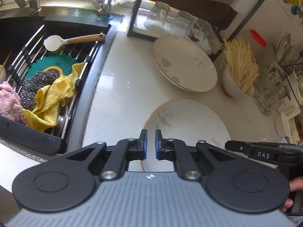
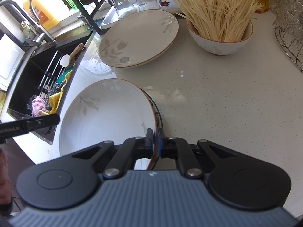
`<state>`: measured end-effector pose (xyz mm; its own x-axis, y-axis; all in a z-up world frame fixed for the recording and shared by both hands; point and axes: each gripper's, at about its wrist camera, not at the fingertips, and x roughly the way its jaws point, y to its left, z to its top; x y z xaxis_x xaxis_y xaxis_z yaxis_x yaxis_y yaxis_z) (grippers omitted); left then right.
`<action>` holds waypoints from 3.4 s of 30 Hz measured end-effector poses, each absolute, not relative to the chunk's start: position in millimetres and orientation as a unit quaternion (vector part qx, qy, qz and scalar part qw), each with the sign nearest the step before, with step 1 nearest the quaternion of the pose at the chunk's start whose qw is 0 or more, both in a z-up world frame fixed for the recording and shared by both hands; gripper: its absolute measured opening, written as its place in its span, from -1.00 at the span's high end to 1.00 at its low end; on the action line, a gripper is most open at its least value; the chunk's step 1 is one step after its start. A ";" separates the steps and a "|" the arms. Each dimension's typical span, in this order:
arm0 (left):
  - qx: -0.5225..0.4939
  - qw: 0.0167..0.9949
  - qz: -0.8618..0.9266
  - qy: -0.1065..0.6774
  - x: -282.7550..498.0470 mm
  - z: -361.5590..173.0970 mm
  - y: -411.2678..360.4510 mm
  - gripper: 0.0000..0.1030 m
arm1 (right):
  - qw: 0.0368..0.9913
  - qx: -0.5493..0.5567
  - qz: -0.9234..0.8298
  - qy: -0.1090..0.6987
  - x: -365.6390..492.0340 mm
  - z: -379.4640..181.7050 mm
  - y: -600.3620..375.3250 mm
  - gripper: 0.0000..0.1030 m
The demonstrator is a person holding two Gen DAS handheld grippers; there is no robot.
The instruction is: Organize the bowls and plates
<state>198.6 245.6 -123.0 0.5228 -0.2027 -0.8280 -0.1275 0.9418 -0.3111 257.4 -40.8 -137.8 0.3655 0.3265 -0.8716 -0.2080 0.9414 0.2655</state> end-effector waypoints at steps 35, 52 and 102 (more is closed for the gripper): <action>-0.167 0.854 0.003 0.494 198.6 -145.2 234.2 0.84 | 0.844 0.064 0.173 0.504 254.2 -126.8 -51.0 0.87; -0.127 0.894 0.009 0.430 188.5 -71.5 182.5 0.84 | 0.883 0.051 0.230 0.406 244.8 -54.6 -66.5 0.87; -0.140 0.903 0.037 0.405 152.6 -29.9 84.1 0.84 | 0.885 0.010 0.286 0.367 212.5 -24.5 -151.7 0.86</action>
<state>152.6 84.1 -29.9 0.6695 -0.0467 -0.7414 -0.1800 0.9581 -0.2229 212.5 -151.7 -24.5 0.5673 0.5134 -0.6438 -0.4984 0.8364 0.2278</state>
